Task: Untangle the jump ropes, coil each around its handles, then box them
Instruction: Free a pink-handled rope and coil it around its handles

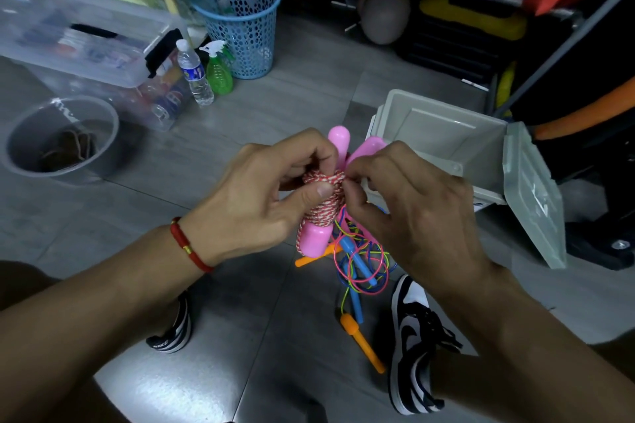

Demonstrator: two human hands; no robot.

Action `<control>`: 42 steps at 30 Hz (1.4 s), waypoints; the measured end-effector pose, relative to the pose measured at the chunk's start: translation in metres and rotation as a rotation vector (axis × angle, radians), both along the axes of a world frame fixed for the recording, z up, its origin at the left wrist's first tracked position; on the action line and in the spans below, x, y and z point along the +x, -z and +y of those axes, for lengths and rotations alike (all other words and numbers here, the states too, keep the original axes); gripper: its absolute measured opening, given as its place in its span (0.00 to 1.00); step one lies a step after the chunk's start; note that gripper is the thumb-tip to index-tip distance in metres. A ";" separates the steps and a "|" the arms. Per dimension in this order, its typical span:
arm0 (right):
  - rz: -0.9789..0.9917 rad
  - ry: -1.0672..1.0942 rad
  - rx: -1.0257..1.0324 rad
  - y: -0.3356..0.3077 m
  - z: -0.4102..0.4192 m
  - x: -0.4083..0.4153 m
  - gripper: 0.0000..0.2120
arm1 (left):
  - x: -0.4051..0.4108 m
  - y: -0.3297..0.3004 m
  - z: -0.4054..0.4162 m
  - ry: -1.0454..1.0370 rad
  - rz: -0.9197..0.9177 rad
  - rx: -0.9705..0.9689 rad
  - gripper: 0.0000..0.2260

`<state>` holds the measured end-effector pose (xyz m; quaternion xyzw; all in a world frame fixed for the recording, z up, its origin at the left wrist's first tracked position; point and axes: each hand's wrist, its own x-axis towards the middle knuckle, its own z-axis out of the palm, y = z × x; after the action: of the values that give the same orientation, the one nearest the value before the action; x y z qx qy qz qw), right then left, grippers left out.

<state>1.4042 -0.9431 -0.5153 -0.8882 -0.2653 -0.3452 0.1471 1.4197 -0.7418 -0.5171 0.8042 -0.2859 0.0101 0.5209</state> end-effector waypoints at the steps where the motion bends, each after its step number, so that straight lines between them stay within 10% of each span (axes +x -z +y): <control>1: -0.013 0.016 0.003 0.000 0.000 0.001 0.08 | 0.002 0.000 0.000 0.010 -0.017 0.013 0.04; 12: 0.319 -0.261 -0.107 -0.005 -0.021 0.015 0.10 | 0.002 0.010 -0.001 0.052 0.254 -0.060 0.05; 23: 0.243 -0.197 -0.183 0.003 -0.014 0.019 0.10 | 0.001 0.002 -0.006 0.053 0.670 -0.162 0.08; 42: 0.465 -0.172 -0.157 0.011 -0.003 0.007 0.09 | -0.004 -0.002 -0.002 -0.091 0.741 -0.137 0.05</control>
<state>1.4112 -0.9464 -0.5259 -0.9265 -0.3251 -0.0963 0.1634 1.4160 -0.7436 -0.5154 0.7284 -0.0408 -0.2395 0.6406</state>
